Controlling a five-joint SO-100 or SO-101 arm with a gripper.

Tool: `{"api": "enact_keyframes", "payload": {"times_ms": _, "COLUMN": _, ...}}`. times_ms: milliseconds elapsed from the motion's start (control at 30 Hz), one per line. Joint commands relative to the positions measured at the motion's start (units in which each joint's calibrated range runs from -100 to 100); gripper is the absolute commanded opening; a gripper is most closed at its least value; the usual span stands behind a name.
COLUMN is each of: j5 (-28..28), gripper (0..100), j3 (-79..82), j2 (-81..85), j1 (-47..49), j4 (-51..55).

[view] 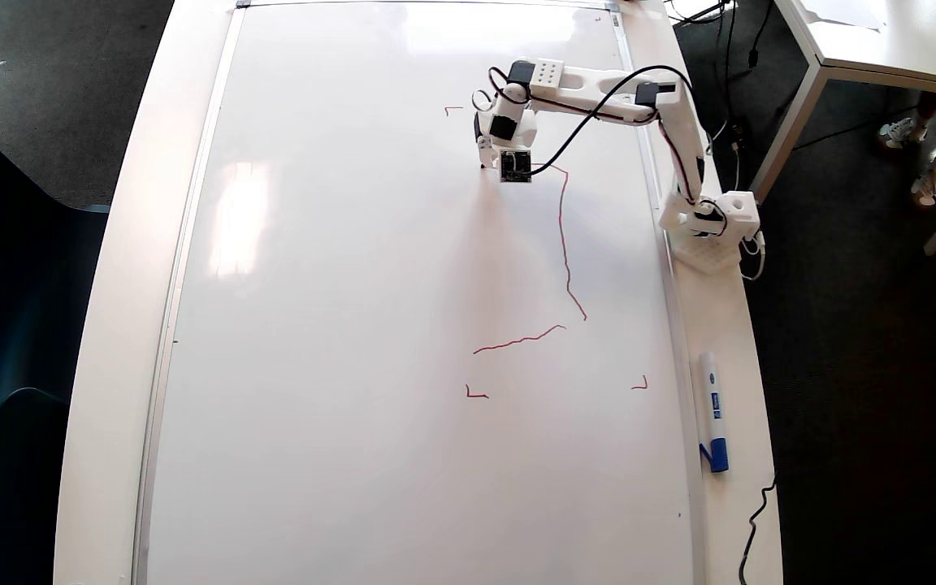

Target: Draw on a whiteboard a robot head using a pen attached to the gripper

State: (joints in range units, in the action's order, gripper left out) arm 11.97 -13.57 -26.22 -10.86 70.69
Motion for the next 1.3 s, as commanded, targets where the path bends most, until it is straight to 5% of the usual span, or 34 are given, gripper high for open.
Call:
{"api": "enact_keyframes", "payload": {"times_ms": 0, "j5": -1.3, "gripper": 1, "j3": -4.45, "j2": -2.42, "j1": 0.8, "j4": 0.55}}
{"api": "enact_keyframes", "payload": {"times_ms": 367, "j5": -2.96, "gripper": 1, "j3": -20.98, "j2": -10.89, "j1": 1.54, "j4": 6.89}}
{"api": "enact_keyframes", "payload": {"times_ms": 1267, "j5": -9.02, "gripper": 1, "j3": -21.07, "j2": -11.06, "j1": 13.11, "j4": 7.33}}
